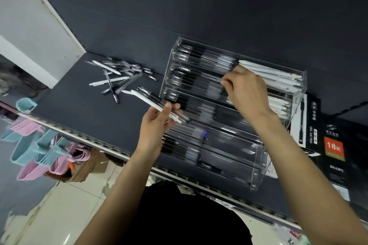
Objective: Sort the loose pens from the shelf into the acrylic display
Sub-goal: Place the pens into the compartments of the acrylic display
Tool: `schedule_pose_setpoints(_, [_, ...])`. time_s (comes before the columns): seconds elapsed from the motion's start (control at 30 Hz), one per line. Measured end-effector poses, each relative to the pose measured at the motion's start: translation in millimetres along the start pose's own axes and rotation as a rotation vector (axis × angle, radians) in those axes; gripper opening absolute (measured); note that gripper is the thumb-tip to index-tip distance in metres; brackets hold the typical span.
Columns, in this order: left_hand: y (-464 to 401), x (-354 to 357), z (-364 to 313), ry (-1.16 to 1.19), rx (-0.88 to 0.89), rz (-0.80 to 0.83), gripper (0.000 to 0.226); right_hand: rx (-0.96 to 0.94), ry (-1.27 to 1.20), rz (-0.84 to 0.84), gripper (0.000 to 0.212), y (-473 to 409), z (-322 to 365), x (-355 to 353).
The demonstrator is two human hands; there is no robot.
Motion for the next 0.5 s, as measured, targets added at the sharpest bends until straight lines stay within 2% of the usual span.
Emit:
schedule_pose_setpoints(0.17, [-6,-7,-4,0.046,0.013,-0.001,0.018,0.006,-0.137,-0.065,0.012,13,-5,-10])
schedule_pose_setpoints(0.5, [-9,-17,3,0.098,-0.019,-0.027,0.016,0.004,-0.142,-0.031,0.005,54,-1,-1])
Point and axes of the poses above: each hand's wrist, its own y-axis away from the middle knuckle, its own x-axis out of the palm, z = x × y, the point moved 2 cm from there along -y, towards the middle knuckle, and after that the axes turned 14 degrees about y, right-handed, at the moved point
